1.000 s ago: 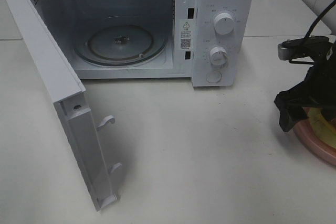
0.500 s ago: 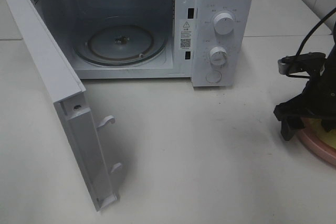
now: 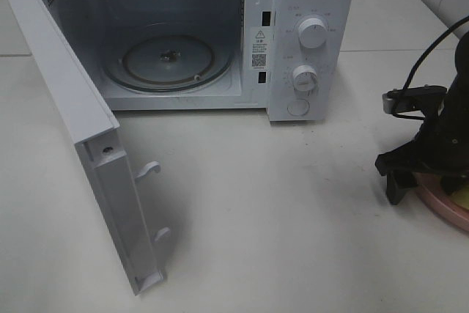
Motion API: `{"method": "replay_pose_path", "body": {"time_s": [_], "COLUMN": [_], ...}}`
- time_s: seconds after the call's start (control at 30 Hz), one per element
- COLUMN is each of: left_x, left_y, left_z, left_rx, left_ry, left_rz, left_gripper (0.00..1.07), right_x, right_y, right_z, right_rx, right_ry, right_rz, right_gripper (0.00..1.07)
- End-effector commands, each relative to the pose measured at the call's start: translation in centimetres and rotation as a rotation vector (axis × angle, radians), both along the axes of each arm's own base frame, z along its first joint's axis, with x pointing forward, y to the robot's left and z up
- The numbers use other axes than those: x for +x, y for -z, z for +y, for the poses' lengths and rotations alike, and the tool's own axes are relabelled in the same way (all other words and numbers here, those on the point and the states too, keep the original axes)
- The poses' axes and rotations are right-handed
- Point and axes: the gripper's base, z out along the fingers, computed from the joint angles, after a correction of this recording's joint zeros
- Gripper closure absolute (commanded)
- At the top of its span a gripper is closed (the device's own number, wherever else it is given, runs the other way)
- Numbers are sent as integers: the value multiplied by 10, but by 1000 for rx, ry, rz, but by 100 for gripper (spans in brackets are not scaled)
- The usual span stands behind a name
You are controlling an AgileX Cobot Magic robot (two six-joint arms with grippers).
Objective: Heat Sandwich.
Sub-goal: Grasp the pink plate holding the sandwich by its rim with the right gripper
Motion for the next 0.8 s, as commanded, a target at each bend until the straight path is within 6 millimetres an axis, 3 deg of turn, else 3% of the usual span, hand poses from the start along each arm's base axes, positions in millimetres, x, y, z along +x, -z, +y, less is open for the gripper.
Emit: {"method": "replay_pose_path", "body": {"time_s": [0.03, 0.33, 0.43, 0.47, 0.5, 0.57, 0.6, 0.67, 0.8], "left_x": [0, 0, 0, 0, 0, 0, 0, 0, 0], "left_y": [0, 0, 0, 0, 0, 0, 0, 0, 0], "left_z": [0, 0, 0, 0, 0, 0, 0, 0, 0], "left_rx": [-4, -4, -4, -4, -4, -4, -4, -4, -4], "left_ry": [-6, -6, -6, -6, -6, -6, -6, -6, -6], "left_rz": [-5, -5, -5, -5, -5, -5, -5, -5, -5], "left_gripper": [11, 11, 11, 11, 11, 11, 11, 11, 11], "right_x": [0, -2, -2, -2, -2, -2, -2, -2, -2], "right_y": [1, 1, 1, 1, 1, 1, 1, 1, 0], "right_z": [-1, -3, -4, -4, -5, -6, -6, -7, -8], "right_rx": [3, -10, -20, -20, -30, -42, -42, -59, -64], "right_ry": [-3, -13, -11, -11, 3, 17, 17, 19, 12], "right_rz": [12, 28, 33, 33, 30, 33, 33, 31, 32], "right_gripper": [29, 41, 57, 57, 70, 84, 84, 103, 107]}}
